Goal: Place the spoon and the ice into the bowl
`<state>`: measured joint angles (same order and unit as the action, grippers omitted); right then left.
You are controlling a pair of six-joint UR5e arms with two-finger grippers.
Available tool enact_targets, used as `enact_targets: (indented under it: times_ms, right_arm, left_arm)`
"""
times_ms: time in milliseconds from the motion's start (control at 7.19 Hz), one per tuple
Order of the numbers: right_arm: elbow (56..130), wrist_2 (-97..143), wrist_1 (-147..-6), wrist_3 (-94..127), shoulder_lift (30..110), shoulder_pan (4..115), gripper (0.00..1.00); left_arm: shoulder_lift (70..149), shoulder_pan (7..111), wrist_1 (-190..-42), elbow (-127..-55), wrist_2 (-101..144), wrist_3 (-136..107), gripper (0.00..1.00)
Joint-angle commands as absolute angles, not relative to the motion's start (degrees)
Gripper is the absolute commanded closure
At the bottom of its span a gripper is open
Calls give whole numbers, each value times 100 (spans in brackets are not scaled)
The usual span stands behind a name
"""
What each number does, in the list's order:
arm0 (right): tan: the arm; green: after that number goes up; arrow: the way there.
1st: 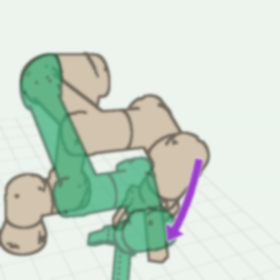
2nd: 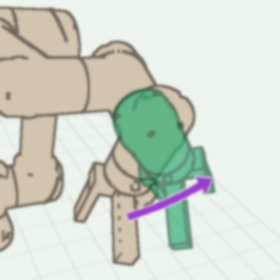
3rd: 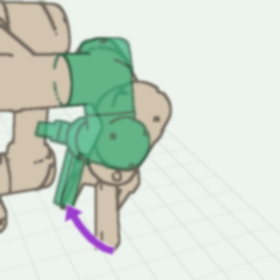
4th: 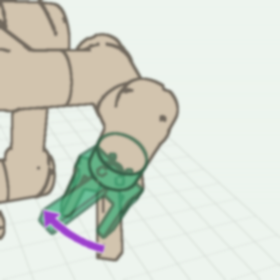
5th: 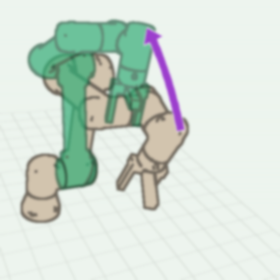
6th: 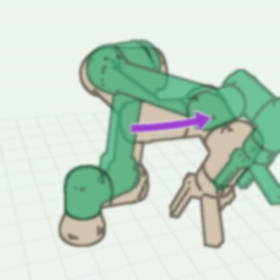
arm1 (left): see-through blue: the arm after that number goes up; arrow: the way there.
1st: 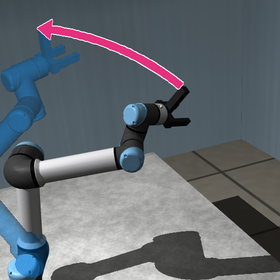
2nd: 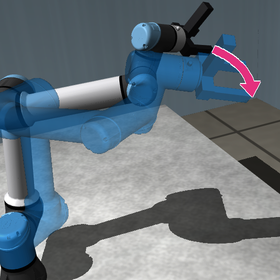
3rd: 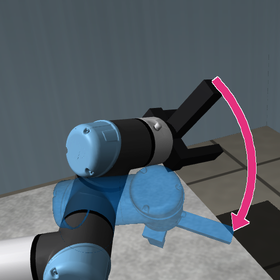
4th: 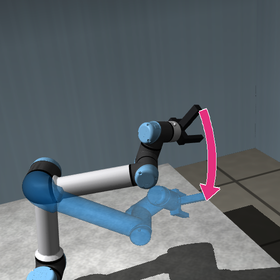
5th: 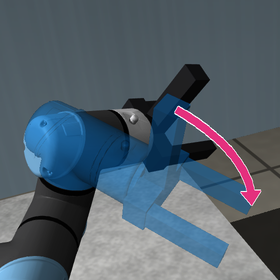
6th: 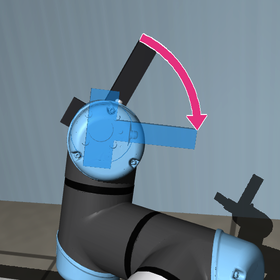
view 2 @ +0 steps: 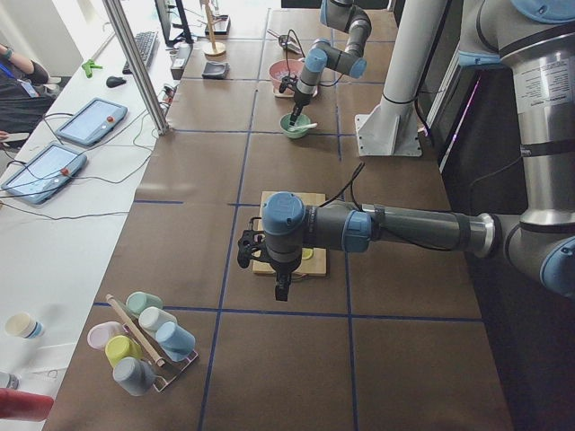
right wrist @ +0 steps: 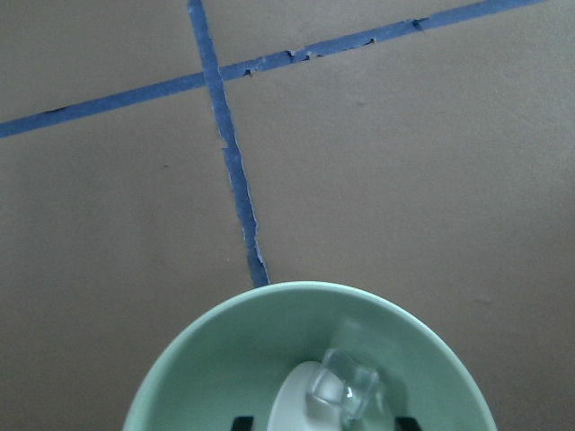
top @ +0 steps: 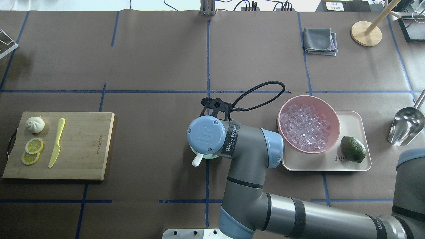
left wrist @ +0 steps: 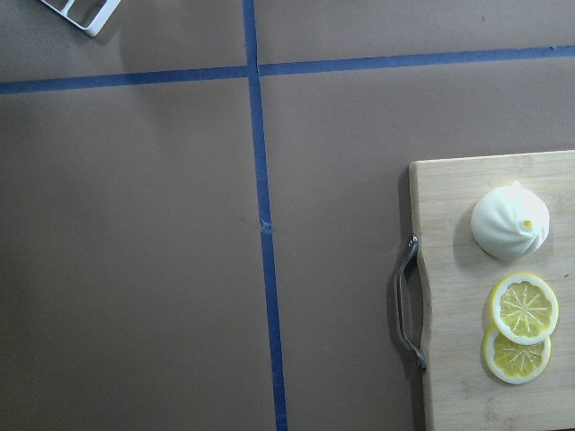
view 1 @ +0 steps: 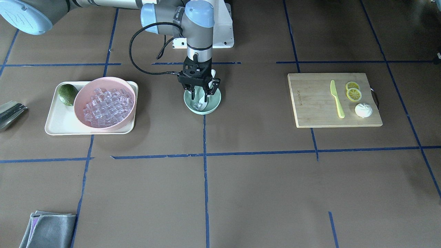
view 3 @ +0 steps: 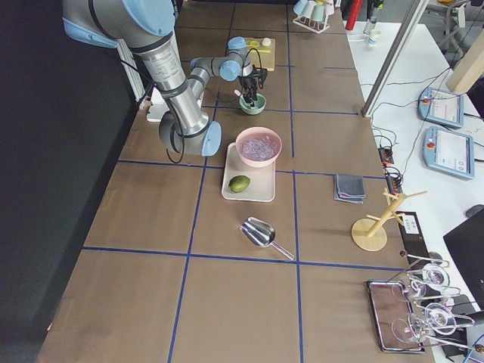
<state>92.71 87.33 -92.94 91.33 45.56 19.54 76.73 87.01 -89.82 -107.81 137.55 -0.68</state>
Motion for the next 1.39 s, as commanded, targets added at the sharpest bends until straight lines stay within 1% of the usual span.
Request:
enact_targets:
  times_ms: [0, 417, 695, 974, 1113, 1252]
  right_arm:
    - [9377, 8736, -9299, 8905, 4500, 2029, 1]
    - [9710, 9813, -9421, 7940, 4561, 3063, 1]
    - [10176, 10762, -10324, 6503, 4718, 4090, 1]
    - [10230, 11624, -10336, 4722, 5271, 5066, 1]
    - [10248, 12115, -10345, 3789, 5621, 5637, 1]
    - [10431, 12364, -10345, 2840, 6147, 6165, 1]
  left_arm:
    - [7673, 8701, -8974, -10767, 13755, -70, 0]
    - [7673, 8701, -8886, -10802, 13755, -70, 0]
    - [7664, 8727, -8894, -10793, 13746, -62, 0]
    - [7690, 8841, -8633, -10766, 13737, 516, 0]
    - [7708, 9094, -8570, -10784, 13703, 623, 0]
    - [7734, 9158, -8508, -10784, 13702, 798, 0]
